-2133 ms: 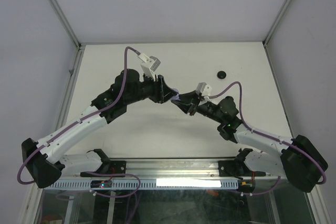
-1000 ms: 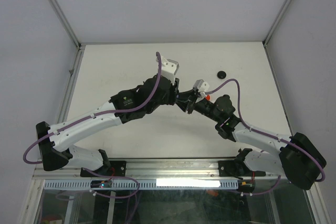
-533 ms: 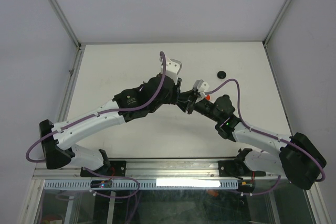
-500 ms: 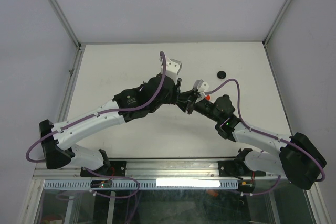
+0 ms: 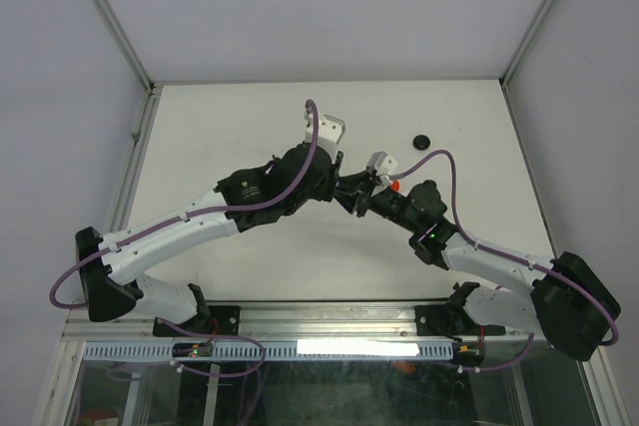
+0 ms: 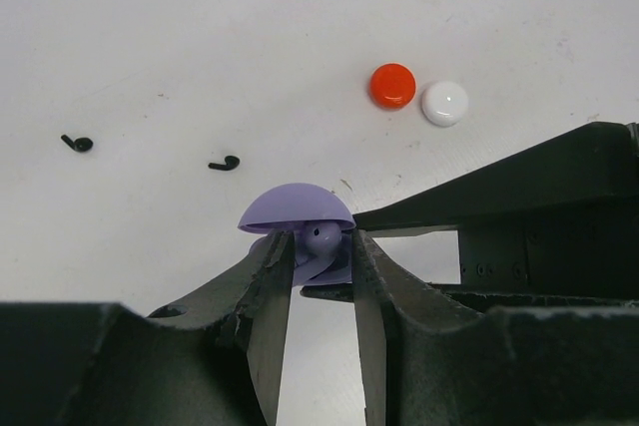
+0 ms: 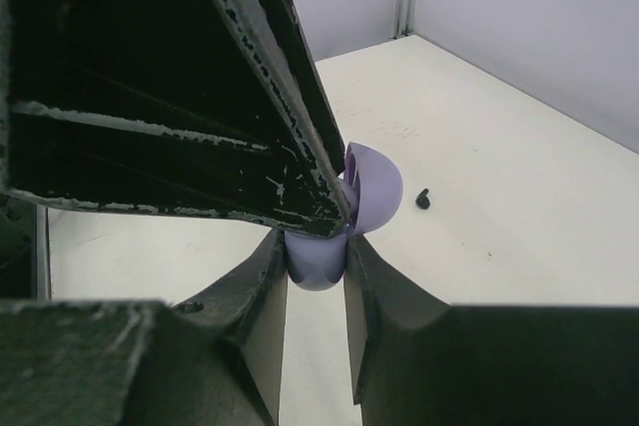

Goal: Insert the wireless bluetooth earbuds into the charging case
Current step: Place the earbud in the charging case.

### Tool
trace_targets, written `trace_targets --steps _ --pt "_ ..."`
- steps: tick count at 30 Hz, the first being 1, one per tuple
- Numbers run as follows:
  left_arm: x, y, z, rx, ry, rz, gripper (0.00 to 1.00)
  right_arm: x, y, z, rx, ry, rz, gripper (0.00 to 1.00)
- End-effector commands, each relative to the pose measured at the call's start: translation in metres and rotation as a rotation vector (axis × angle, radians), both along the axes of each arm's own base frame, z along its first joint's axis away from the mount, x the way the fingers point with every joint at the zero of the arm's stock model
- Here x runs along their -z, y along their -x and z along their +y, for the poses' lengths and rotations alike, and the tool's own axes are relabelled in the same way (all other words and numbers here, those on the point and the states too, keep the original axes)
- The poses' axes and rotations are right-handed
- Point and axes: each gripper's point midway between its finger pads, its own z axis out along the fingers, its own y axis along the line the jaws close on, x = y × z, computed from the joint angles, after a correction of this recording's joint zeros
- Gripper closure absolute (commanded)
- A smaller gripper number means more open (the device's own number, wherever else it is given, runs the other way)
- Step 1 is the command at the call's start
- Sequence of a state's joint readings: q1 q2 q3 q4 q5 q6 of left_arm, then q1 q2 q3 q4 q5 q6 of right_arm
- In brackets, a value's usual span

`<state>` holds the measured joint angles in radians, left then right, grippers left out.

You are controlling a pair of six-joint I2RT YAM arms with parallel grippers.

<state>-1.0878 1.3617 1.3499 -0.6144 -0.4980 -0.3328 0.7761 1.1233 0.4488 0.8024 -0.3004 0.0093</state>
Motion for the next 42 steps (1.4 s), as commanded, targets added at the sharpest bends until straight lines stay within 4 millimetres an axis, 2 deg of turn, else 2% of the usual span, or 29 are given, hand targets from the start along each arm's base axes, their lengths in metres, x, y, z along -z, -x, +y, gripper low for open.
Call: trace_targets --steps 1,13,18,23,31,35,42 --pt "-0.019 -0.001 -0.005 -0.014 0.045 -0.031 0.68 -0.034 0.003 0.003 -0.017 -0.074 -0.069 1.00" --pt "-0.018 -0.005 -0.013 -0.008 0.039 -0.029 0.74 -0.036 0.006 0.004 -0.031 -0.075 -0.078 1.00" --pt "-0.018 -0.003 -0.011 -0.017 0.056 -0.020 0.80 -0.036 0.005 0.001 -0.013 -0.069 -0.085 1.00" --pt "-0.030 -0.001 -0.003 -0.037 0.104 -0.036 0.84 -0.040 0.003 -0.004 0.015 -0.091 -0.097 1.00" --pt "-0.062 0.013 -0.001 0.025 0.328 -0.091 0.86 -0.052 0.010 -0.008 0.003 -0.159 -0.131 1.00" --pt "-0.080 0.019 0.001 0.080 0.493 -0.110 0.86 -0.055 0.015 -0.009 -0.011 -0.185 -0.151 1.00" --pt "-0.097 0.033 0.000 0.178 0.699 -0.133 0.86 -0.060 0.021 -0.008 -0.040 -0.222 -0.174 1.00"
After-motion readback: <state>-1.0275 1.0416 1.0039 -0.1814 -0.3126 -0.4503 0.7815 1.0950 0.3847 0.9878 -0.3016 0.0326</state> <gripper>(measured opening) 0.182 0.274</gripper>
